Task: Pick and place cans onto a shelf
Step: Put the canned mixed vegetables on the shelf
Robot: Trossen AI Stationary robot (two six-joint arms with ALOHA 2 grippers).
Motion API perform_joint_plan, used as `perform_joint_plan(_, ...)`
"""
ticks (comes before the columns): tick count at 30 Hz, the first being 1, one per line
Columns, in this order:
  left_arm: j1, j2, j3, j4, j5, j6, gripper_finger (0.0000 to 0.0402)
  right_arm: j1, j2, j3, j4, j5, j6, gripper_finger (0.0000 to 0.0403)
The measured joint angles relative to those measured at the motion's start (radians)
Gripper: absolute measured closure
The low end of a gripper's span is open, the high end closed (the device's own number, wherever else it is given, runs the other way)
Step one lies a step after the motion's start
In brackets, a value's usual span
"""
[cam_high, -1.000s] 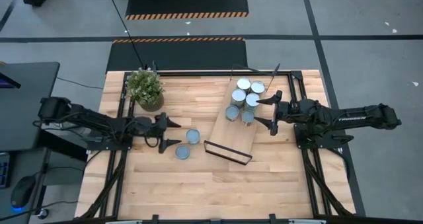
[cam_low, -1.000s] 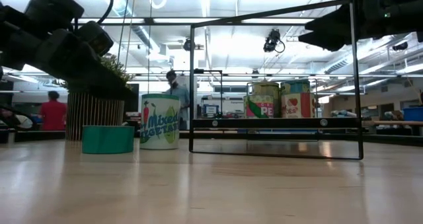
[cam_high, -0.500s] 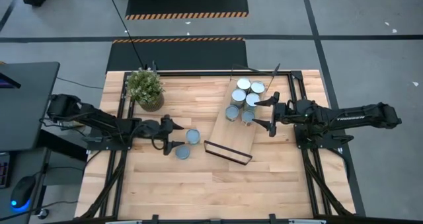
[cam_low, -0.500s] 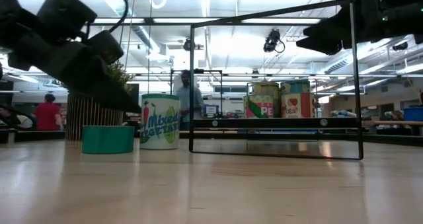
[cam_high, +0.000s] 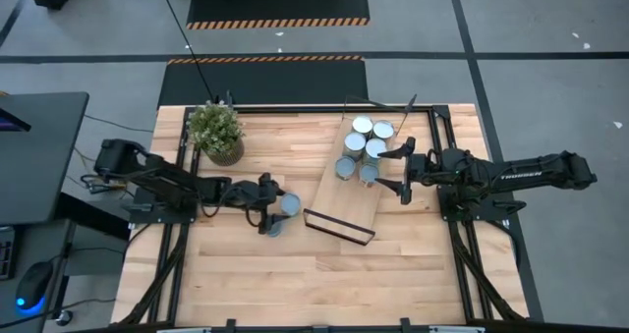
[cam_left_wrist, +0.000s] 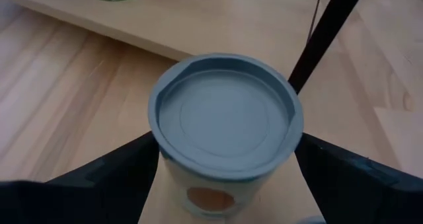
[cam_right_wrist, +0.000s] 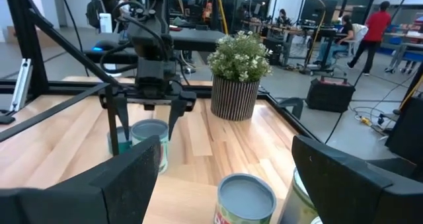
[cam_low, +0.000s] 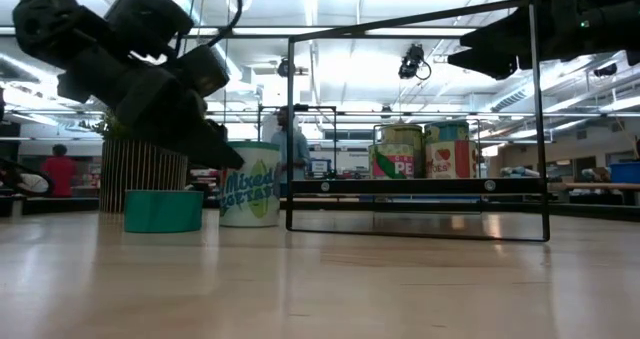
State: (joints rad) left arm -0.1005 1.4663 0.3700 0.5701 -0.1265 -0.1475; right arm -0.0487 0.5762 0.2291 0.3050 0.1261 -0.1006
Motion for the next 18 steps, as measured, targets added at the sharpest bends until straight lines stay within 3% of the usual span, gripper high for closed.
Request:
perform_joint_plan(9, 0.022, 0.027, 0.022, -0.003, 0.0, 0.014, 0.0052, -0.001, 0.002, 0.0, -0.01, 0.013, -0.01, 0.0054)
perform_joint_plan(18, 0.039, 0.026, 0.044, 0.0, 0.0, 0.012, 0.0113, 0.003, 0.002, 0.0, -0.006, 0.014, 0.029, 0.0054)
